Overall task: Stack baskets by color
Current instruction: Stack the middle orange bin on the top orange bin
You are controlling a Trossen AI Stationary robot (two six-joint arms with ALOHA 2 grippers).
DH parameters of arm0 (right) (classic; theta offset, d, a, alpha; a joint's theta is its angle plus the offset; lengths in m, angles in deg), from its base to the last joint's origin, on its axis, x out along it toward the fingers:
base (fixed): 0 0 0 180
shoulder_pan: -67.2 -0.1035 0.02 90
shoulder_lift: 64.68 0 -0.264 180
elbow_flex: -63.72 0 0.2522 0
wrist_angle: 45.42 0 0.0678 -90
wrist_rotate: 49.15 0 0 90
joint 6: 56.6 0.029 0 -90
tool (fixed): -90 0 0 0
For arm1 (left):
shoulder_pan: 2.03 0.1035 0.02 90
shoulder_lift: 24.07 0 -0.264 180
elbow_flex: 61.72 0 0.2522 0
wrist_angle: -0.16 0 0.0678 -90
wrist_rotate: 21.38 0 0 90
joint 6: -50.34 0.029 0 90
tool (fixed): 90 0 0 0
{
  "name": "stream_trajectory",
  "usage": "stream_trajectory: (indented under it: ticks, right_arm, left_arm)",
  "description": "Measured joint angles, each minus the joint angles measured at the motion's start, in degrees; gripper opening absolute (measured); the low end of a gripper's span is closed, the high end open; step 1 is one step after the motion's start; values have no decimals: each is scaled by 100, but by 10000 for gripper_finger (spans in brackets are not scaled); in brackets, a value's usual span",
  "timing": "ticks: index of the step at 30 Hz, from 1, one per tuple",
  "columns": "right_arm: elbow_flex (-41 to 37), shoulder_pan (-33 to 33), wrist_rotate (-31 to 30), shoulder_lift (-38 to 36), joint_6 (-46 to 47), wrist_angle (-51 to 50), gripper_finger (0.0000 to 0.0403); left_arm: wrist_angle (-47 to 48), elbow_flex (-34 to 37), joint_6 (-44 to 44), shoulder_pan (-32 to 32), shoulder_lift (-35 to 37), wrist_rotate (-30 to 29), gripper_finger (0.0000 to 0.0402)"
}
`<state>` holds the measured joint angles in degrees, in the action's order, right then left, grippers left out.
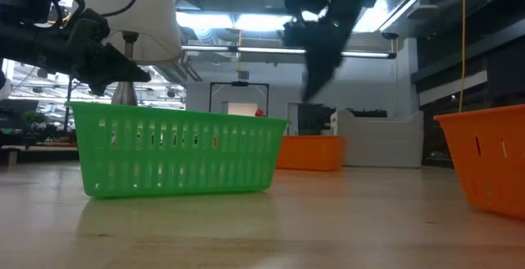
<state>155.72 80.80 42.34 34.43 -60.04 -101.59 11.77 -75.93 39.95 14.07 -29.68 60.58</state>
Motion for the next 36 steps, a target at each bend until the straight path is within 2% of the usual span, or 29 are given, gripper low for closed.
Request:
stream_trajectory:
  ticks: [3, 7, 11, 13, 19, 21, 27, 32, 36]
  right_arm:
    - [-31, 18, -238, 22, 485, -979, 92]
    - [-325, 13, -940, 22, 961, -1708, 92]
    - [-776, 16, -943, 15, 1310, -1938, 92]
    - [-1086, 16, -970, 15, 1345, -1671, 92]
    - [-1807, 126, -1514, 20, 1270, 178, 92]
    - [-1843, 127, -1242, 20, 949, 875, 92]
    - [-1797, -64, 154, 17, -412, 2740, 92]
    - [-1795, -22, -59, 15, -252, 2555, 92]
    - [-1800, 68, -980, -129, 384, 1808, 92]
  left_arm:
    - [2, 0, 14, 0, 1, -2, 0]
    - [2, 0, 37, 0, 1, -2, 0]
    - [3, 0, 46, -1, 0, 0, 0]
    - [4, 0, 46, 0, -1, -2, 0]
    - [2, 0, 46, 0, 0, -1, 0]
    - [2, 0, 42, 0, 0, -1, 0]
    - [2, 0, 31, 0, -2, -2, 0]
    - [-18, 0, -412, 0, -1, 3, 0]
    - [-490, -11, -1166, -1, 1, 235, 0]
